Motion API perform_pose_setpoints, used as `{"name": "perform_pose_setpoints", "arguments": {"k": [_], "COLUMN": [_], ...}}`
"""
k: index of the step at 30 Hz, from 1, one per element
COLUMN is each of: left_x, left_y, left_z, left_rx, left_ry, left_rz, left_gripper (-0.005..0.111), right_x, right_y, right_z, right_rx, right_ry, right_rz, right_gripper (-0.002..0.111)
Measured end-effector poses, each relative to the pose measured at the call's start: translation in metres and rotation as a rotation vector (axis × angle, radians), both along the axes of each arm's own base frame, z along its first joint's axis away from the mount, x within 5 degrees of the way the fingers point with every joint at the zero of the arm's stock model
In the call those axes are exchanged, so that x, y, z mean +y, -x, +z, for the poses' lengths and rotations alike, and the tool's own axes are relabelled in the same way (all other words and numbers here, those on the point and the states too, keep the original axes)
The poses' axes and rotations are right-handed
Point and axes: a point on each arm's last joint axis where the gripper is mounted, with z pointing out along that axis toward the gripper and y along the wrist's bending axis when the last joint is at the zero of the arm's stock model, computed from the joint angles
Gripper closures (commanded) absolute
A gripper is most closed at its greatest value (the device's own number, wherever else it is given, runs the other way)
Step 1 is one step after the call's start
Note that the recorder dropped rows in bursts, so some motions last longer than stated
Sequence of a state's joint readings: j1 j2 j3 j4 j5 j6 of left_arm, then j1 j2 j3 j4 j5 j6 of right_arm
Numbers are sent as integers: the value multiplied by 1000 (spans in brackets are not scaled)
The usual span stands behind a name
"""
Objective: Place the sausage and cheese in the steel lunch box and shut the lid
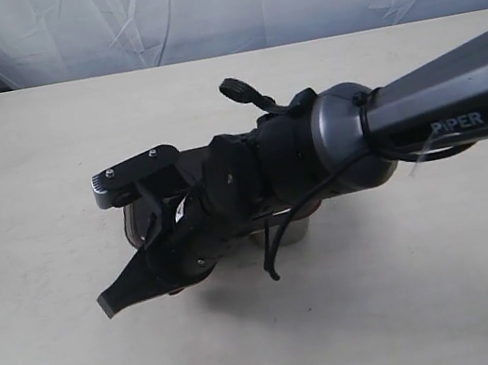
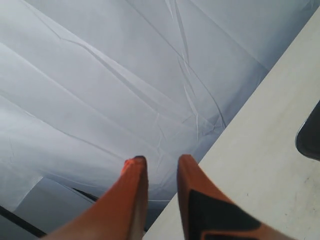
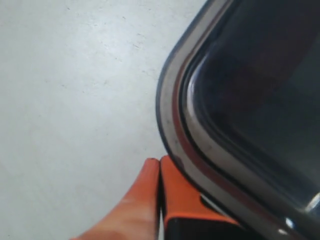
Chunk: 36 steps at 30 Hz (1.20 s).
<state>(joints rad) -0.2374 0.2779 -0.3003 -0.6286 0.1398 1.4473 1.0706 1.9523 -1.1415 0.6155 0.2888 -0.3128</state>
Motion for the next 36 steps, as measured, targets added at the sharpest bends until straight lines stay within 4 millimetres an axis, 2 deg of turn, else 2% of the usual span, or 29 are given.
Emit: {"name": "perform_pose_setpoints", "arguments": {"k": [5, 18, 31, 36], "left_x": [0, 0, 0, -1], "left_y": [0, 0, 7, 7], "left_z": [0, 0, 1, -1], "left_rx": [0, 2, -19, 1], "left_ry": [0, -1, 2, -4], "left_rz": [0, -1, -15, -30], "left_gripper": [85, 85, 85, 85], "right_x": [1, 0, -11, -20], "right_y": [0, 4, 18, 20], "right_z": [-13, -10, 44, 76], "right_rx": [9, 40, 56, 1], "right_ry": [25, 44, -9, -62], "right_rz": [-2, 31, 99, 116], "right_gripper": [108, 108, 108, 108]}}
